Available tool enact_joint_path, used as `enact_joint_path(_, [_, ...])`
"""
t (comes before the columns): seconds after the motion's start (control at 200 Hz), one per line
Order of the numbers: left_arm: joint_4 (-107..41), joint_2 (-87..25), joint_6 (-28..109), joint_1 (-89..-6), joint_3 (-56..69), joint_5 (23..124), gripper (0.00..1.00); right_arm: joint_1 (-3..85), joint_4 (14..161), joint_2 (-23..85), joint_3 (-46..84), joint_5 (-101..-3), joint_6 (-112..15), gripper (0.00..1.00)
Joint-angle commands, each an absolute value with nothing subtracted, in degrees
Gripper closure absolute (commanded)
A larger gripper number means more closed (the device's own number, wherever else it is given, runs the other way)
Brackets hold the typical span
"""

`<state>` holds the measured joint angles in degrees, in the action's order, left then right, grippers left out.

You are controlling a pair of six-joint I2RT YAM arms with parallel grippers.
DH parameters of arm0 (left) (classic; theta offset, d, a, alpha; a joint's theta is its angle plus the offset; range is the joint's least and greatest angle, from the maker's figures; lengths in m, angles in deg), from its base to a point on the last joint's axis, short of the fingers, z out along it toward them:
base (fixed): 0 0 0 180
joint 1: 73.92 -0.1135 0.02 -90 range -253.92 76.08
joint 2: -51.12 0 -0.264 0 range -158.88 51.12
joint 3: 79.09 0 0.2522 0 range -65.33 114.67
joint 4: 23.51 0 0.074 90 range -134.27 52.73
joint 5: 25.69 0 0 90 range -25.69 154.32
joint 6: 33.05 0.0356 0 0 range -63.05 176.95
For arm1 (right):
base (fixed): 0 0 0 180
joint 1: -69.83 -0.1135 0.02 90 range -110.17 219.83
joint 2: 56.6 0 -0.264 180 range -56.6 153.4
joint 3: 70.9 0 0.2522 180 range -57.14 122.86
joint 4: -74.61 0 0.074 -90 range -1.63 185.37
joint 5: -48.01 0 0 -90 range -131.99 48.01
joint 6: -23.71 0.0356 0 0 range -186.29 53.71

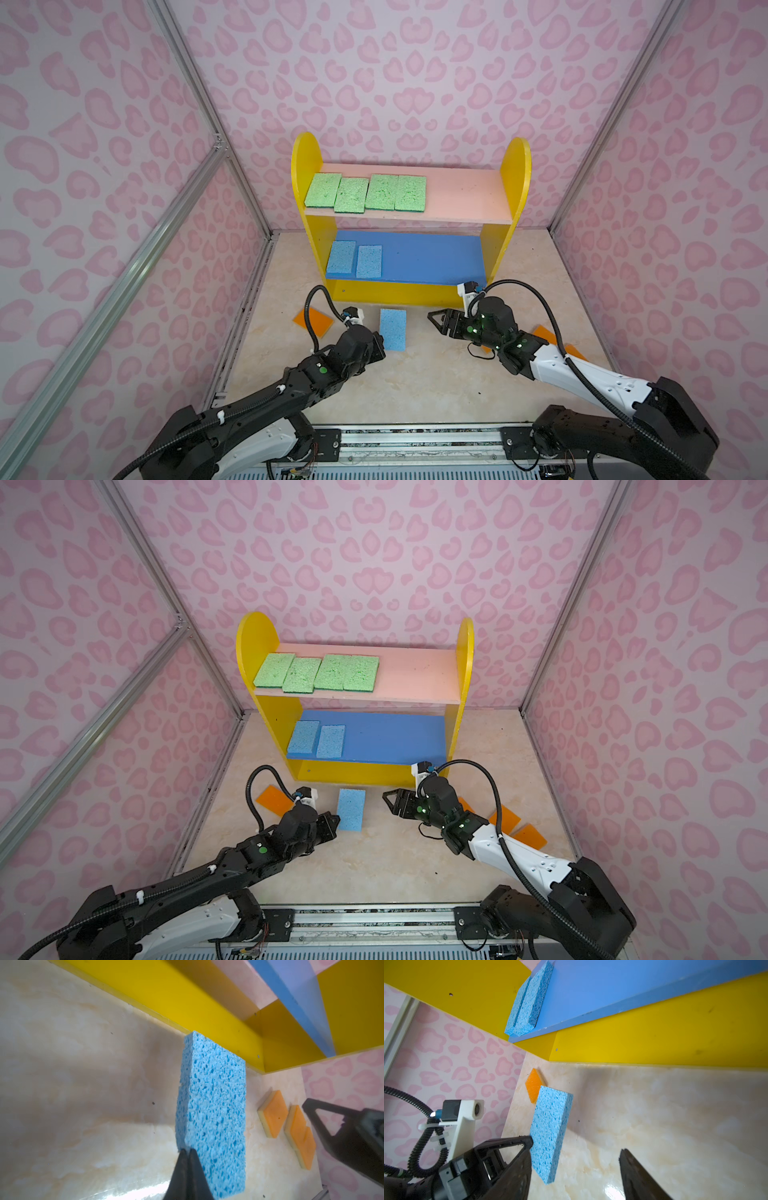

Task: Place and organize the cleaning sponges onto the shelf
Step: 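Lift the blue sponge with the left gripper toward the right gripper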

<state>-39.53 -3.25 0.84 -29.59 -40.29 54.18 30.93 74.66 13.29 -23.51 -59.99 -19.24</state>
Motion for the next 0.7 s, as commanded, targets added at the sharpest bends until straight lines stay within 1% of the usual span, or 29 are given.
enact_joint_path(0.0, [-42.30, 1.30, 1.28, -33.46, -41.68, 56.48, 0.96, 28.47, 68.58, 17.08, -21.66, -59.99, -18.08, 0.34])
enact_joint_path(0.15, [-42.96, 6.63, 2.20, -41.55, -44.27, 63.00, 0.96, 25.10, 65.42, 24.57, -17.02, -63.45, -17.60, 0.32])
enact_joint_path(0.27, [-42.98, 9.15, 2.72, -46.89, -45.19, 67.07, 0.96, 22.63, 64.67, 29.08, -13.74, -64.04, -17.61, 0.34])
enact_joint_path(0.435, [-43.14, 9.81, 3.66, -50.46, -44.36, 70.26, 0.97, 21.34, 61.65, 34.65, -10.70, -66.44, -15.31, 0.39])
enact_joint_path(0.575, [-42.79, 9.72, 4.10, -52.10, -43.93, 71.90, 0.96, 20.44, 60.18, 38.34, -8.10, -68.39, -14.02, 0.38])
enact_joint_path(0.7, [-42.63, 9.54, 4.31, -52.86, -43.96, 72.47, 0.96, 19.95, 59.47, 40.88, -6.23, -69.47, -12.99, 0.39])
